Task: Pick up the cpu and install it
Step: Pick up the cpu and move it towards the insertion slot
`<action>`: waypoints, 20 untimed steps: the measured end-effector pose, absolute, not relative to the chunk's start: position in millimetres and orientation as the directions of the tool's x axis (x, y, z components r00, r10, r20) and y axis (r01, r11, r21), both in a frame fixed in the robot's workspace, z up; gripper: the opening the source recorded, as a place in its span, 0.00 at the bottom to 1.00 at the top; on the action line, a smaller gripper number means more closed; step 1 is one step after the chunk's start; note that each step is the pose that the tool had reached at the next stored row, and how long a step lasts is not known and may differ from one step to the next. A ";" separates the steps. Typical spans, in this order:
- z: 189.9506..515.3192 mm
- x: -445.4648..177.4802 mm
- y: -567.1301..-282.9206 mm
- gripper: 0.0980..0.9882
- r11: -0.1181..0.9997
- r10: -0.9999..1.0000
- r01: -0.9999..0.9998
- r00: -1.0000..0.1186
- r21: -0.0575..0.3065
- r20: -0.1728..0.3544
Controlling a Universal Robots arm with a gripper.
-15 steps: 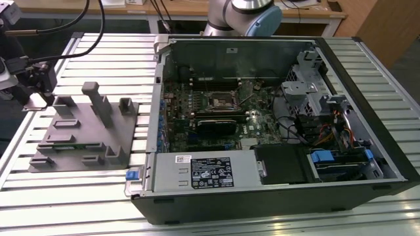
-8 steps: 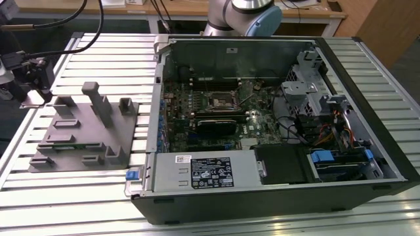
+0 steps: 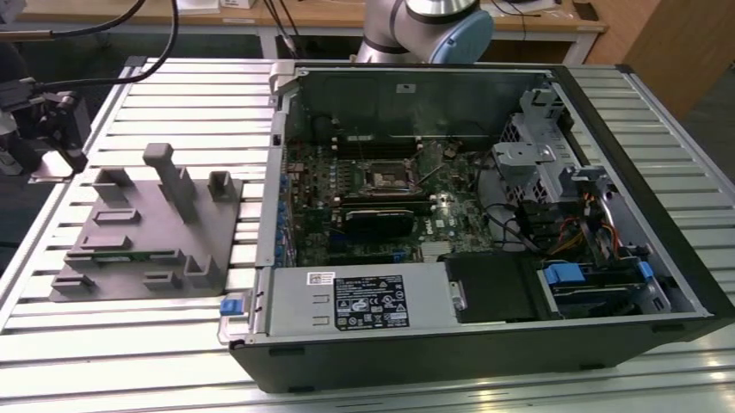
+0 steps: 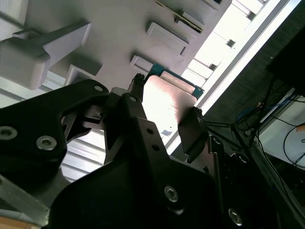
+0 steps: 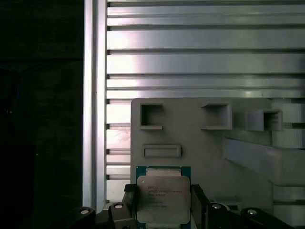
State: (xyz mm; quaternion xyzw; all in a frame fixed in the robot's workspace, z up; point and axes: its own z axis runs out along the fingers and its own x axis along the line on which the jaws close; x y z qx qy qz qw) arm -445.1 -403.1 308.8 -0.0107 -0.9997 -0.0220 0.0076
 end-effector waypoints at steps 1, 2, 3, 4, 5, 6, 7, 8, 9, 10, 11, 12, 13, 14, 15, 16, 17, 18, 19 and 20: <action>310.2 -445.1 -403.1 0.50 0.999 0.021 0.022 -1.000 0.044 0.016; 311.5 -445.1 -403.1 0.50 0.999 0.021 0.022 -1.000 0.044 0.016; 313.0 -445.2 -403.0 0.50 0.999 0.021 0.022 -1.000 0.044 0.016; 314.5 -445.1 -403.0 0.50 0.999 0.021 0.022 -1.000 0.044 0.016; 316.1 -445.1 -403.0 0.50 0.999 0.021 0.022 -1.000 0.044 0.016; 317.8 -445.2 -403.0 0.50 0.999 0.021 0.022 -1.000 0.044 0.016; 319.4 -445.2 -403.0 0.50 0.999 0.021 0.022 -1.000 0.044 0.016; 321.1 -445.2 -403.0 0.50 0.999 0.021 0.022 -1.000 0.044 0.016; 322.7 -445.2 -403.0 0.50 0.999 0.021 0.022 -1.000 0.044 0.016; 324.3 -445.1 -402.9 0.50 0.999 0.021 0.022 -1.000 0.044 0.016; 326.0 -445.1 -402.9 0.50 0.999 0.021 0.022 -1.000 0.044 0.016; 327.6 -445.1 -402.9 0.50 0.999 0.021 0.022 -1.000 0.044 0.016; 329.4 -445.1 -402.9 0.50 0.999 0.021 0.022 -1.000 0.044 0.016; 331.1 -445.1 -402.9 0.50 0.999 0.021 0.022 -1.000 0.044 0.016; 332.9 -445.2 -402.9 0.50 0.999 0.021 0.022 -1.000 0.044 0.016; 334.6 -445.1 -402.9 0.50 0.999 0.021 0.022 -1.000 0.044 0.016; 336.2 -445.1 -402.8 0.50 0.999 0.021 0.022 -1.000 0.044 0.016; 337.9 -445.1 -402.8 0.50 0.999 0.021 0.022 -1.000 0.044 0.016; 339.6 -445.2 -402.8 0.50 0.999 0.021 0.022 -1.000 0.044 0.016; 341.2 -445.2 -402.8 0.50 0.999 0.021 0.022 -1.000 0.044 0.016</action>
